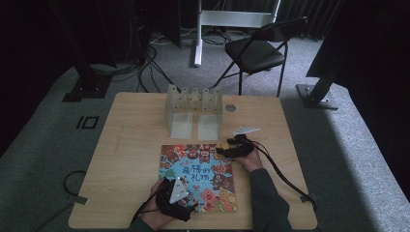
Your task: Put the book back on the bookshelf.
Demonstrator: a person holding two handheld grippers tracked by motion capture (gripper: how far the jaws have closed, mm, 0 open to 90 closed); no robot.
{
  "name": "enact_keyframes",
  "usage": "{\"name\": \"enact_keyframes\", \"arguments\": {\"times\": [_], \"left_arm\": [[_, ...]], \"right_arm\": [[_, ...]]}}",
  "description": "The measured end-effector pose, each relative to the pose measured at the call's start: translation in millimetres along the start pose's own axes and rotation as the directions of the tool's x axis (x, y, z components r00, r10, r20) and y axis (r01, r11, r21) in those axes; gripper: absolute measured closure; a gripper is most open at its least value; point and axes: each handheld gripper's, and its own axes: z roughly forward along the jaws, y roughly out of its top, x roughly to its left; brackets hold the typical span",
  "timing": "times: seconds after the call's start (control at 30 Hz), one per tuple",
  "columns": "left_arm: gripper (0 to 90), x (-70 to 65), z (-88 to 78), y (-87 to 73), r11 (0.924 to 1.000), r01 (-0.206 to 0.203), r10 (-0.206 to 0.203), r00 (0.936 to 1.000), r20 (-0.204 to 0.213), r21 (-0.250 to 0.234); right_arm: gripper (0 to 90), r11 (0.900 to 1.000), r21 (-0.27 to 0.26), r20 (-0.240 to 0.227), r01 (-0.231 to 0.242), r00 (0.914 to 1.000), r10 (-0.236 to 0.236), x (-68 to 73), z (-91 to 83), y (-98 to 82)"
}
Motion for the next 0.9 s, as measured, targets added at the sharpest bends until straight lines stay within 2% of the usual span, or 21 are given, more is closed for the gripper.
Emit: {"name": "enact_keyframes", "arguments": {"times": [0.17,0.23,0.37,0.53,0.73,0.77,0.9], "left_arm": [[1.1,-10.9,4.2,3.1,0.9995,-0.03,0.029,0.9992,0.027,0.013],[1.1,-16.3,6.5,4.3,0.9985,-0.048,0.047,0.9987,0.02,0.025],[1.1,-21.3,10.0,6.9,0.9977,-0.065,0.065,0.9975,0.028,0.021],[0.6,-22.8,17.0,12.8,0.9974,-0.071,0.071,0.9975,-0.003,0.008],[0.7,-26.1,20.0,17.5,0.996,-0.089,0.089,0.9956,-0.029,0.002],[0.7,-27.4,17.2,17.9,0.9948,-0.099,0.097,0.9941,-0.048,-0.023],[0.8,-27.1,11.7,19.1,0.9934,-0.102,0.099,0.993,-0.065,-0.052]], "right_arm": [[21.3,0.999,-0.041,-0.022,-0.012,0.9997,0.011,0.7,-9.3,5.8],[21.3,0.998,-0.053,-0.03,-0.017,0.9994,0.016,1.6,-13.0,9.4],[21.0,0.998,-0.061,-0.026,0.0,0.9997,-0.001,7.4,-19.7,19.0],[21.0,0.995,-0.1,-0.06,-0.01,0.9982,0.004,10.1,-28.9,28.5],[21.0,0.994,-0.111,-0.072,-0.014,0.9974,0.006,11.1,-31.7,31.9],[21.0,0.994,-0.11,-0.071,-0.013,0.9974,0.005,11.3,-31.9,32.2],[21.9,0.993,-0.119,-0.082,-0.019,0.9966,0.01,10.1,-32.1,32.1]]}}
